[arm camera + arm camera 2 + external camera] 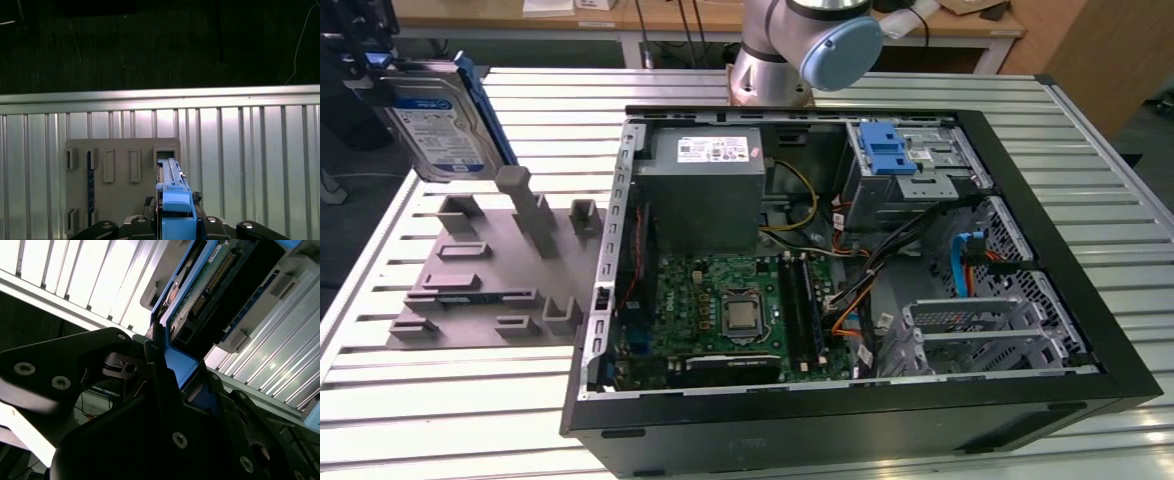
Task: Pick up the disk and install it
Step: 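Pick up the disk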
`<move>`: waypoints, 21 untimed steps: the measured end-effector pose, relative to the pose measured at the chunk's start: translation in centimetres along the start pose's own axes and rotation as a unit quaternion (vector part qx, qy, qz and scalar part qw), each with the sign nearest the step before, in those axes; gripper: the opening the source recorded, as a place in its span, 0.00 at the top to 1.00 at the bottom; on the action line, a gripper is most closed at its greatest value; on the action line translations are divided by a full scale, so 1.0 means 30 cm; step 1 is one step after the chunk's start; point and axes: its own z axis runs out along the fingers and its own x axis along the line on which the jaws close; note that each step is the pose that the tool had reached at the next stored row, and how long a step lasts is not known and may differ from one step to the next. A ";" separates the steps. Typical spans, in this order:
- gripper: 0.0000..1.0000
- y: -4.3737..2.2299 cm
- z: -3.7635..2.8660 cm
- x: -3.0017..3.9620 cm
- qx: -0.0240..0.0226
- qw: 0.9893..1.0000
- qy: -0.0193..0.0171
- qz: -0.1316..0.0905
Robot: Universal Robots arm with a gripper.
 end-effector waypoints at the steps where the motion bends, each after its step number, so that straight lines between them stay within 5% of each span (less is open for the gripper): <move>1: 0.64 0.000 -0.001 0.000 0.000 1.000 0.000 0.000; 21: 0.64 0.000 -0.028 0.000 0.000 1.000 0.000 0.000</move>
